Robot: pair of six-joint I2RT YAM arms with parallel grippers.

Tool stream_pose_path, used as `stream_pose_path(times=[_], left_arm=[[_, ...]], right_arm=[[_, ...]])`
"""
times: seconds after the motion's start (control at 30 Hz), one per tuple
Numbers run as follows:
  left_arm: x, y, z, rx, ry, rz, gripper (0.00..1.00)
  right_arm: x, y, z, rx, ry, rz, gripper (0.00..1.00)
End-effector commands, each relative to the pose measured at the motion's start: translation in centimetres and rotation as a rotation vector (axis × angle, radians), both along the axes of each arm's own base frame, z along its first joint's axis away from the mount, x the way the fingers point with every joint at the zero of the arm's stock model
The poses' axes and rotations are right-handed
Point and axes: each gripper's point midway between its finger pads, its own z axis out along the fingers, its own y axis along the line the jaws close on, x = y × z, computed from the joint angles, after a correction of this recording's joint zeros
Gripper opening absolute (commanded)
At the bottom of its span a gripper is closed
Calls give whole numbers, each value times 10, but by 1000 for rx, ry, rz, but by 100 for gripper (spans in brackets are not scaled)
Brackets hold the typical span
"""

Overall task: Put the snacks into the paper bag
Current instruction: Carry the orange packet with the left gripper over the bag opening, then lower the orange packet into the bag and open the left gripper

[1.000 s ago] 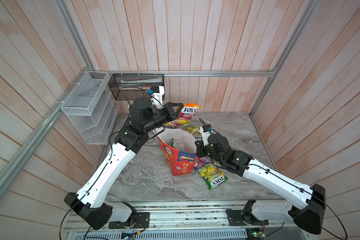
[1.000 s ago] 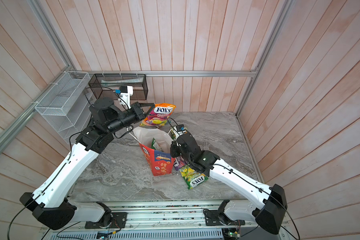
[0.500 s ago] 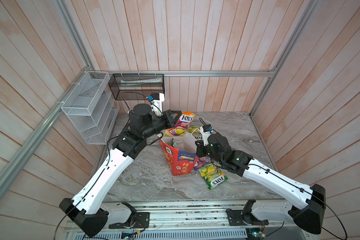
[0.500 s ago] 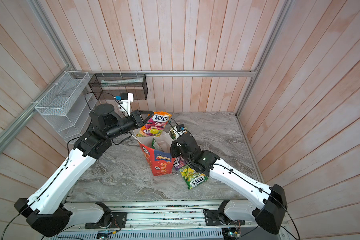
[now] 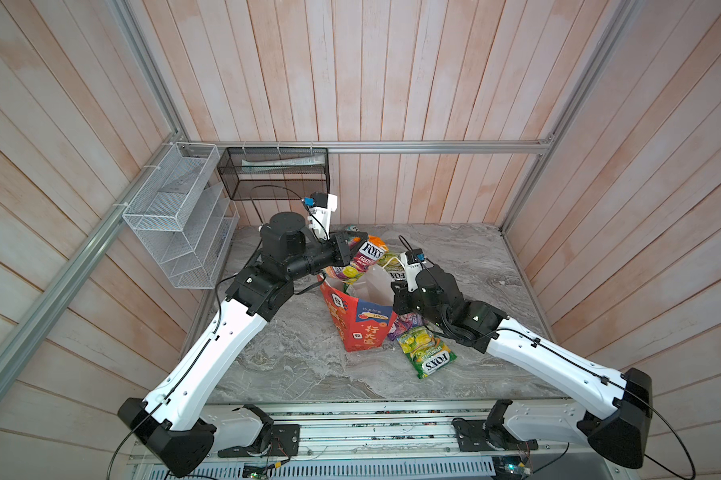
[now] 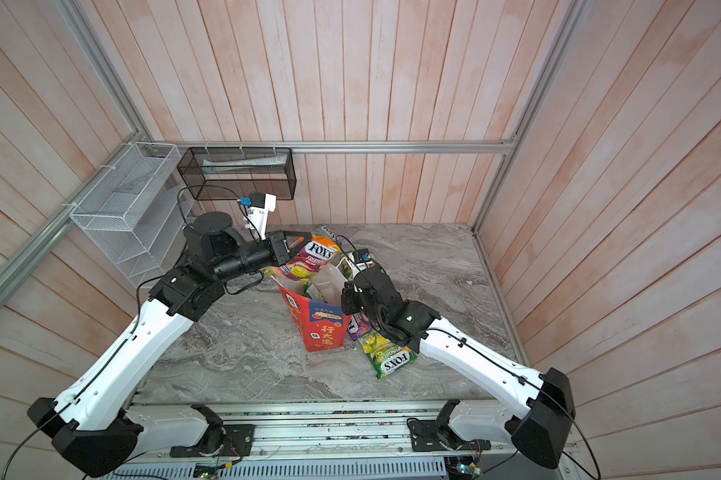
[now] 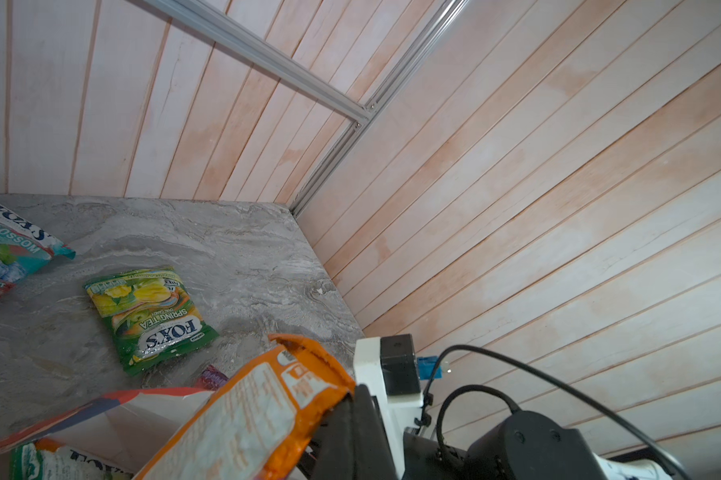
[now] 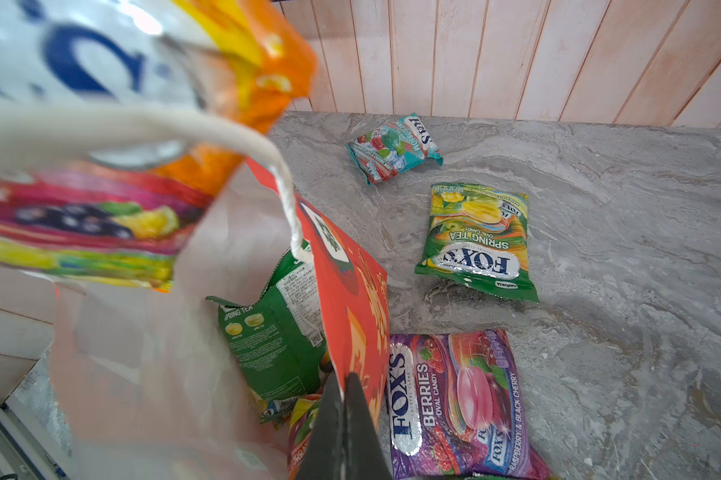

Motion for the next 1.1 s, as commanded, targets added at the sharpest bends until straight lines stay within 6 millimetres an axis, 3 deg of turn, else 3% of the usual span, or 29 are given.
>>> stream_pose_path(times=[0.0, 0.23, 0.5, 0.87, 0.97, 1.07], left_arm=[[-11, -11, -3, 31, -40, -102, 0], [-6, -8, -31, 132, -23, -102, 0], [9, 8, -66, 202, 51, -98, 0], [-13, 35, -65, 170, 21, -69, 0], [-14, 41, -68, 164, 35, -33, 11], [-16, 41, -72, 143, 53, -29, 11]], right_arm=[[5, 0, 18, 26, -51, -22, 0], [5, -1, 19, 26, -51, -24, 0], [4, -1, 19, 27, -49, -23, 0], [4, -3, 19, 26, -51, -28, 0], [4, -3, 19, 22, -51, -29, 0], [4, -4, 18, 19, -49, -30, 0]])
